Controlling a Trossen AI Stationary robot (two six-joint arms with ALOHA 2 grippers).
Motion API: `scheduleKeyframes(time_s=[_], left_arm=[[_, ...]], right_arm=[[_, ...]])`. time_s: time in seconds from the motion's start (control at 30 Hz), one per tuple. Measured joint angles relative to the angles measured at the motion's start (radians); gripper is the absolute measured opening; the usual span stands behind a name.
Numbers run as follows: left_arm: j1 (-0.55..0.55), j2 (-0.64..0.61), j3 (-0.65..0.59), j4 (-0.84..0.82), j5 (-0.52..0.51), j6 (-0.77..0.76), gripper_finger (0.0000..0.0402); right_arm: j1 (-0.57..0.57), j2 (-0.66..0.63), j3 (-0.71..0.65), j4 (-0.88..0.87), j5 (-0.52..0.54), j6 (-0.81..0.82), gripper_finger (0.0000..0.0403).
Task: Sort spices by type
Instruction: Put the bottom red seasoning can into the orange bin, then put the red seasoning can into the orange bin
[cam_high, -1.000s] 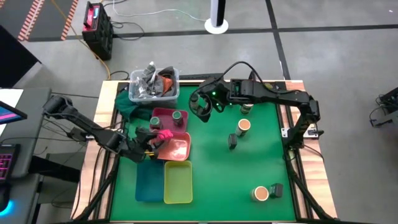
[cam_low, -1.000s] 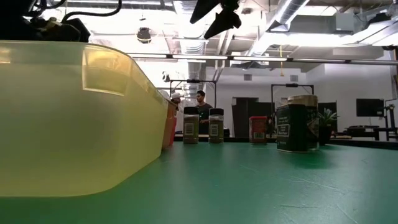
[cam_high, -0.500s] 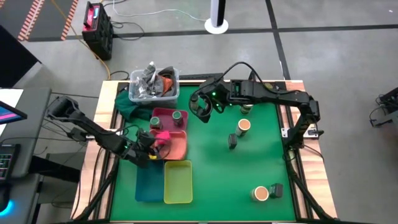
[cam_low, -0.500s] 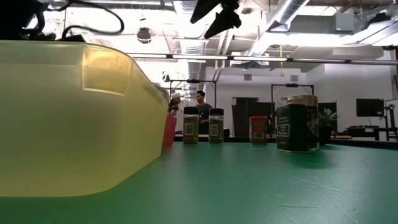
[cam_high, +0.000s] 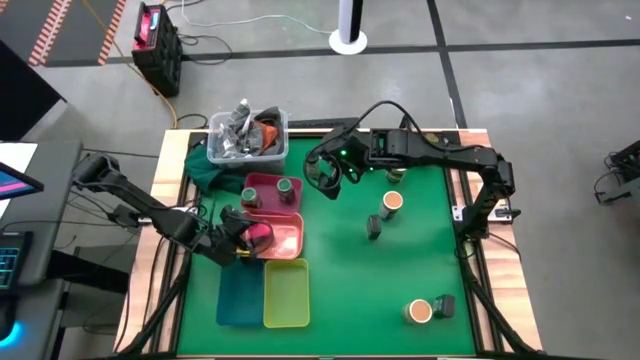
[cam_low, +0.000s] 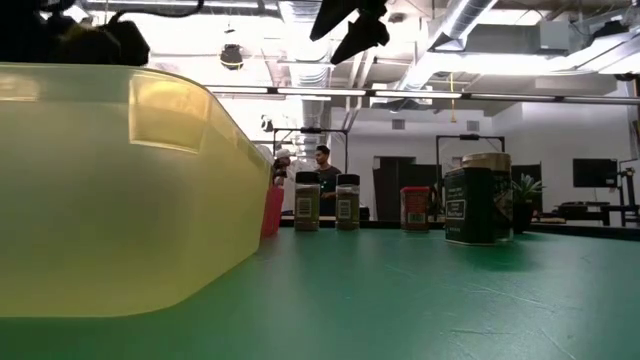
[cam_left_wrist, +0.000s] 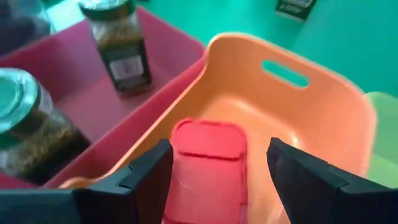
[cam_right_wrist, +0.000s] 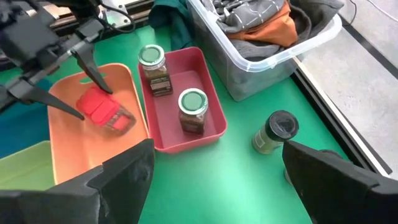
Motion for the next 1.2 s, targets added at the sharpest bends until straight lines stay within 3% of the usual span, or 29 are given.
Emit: scheduleKeyframes(time_s=[0.23, 0.53, 0.7, 0.97, 1.2], left_arm=[[0.024, -0.061, 0.050, -0.040, 0.077, 0.040, 0.0250], [0.097, -0.155, 0.213, -0.191, 0.069, 0.168, 0.0250], [0.140, -0.179, 0.283, -0.205, 0.067, 0.187, 0.0250], [0.164, -0.178, 0.320, -0.205, 0.072, 0.129, 0.0250], [0.182, -0.177, 0.320, -0.205, 0.141, 0.118, 0.0250]], right_arm=[[-0.007, 0.000, 0.000, -0.034, 0.000, 0.000, 0.0376], [-0.125, 0.000, -0.013, -0.199, 0.023, 0.000, 0.0376], [-0.194, 0.001, -0.071, -0.202, 0.024, 0.022, 0.0376], [-0.336, 0.001, -0.235, -0.235, 0.030, 0.262, 0.0376], [-0.410, 0.001, -0.339, -0.164, 0.026, 0.273, 0.0376]])
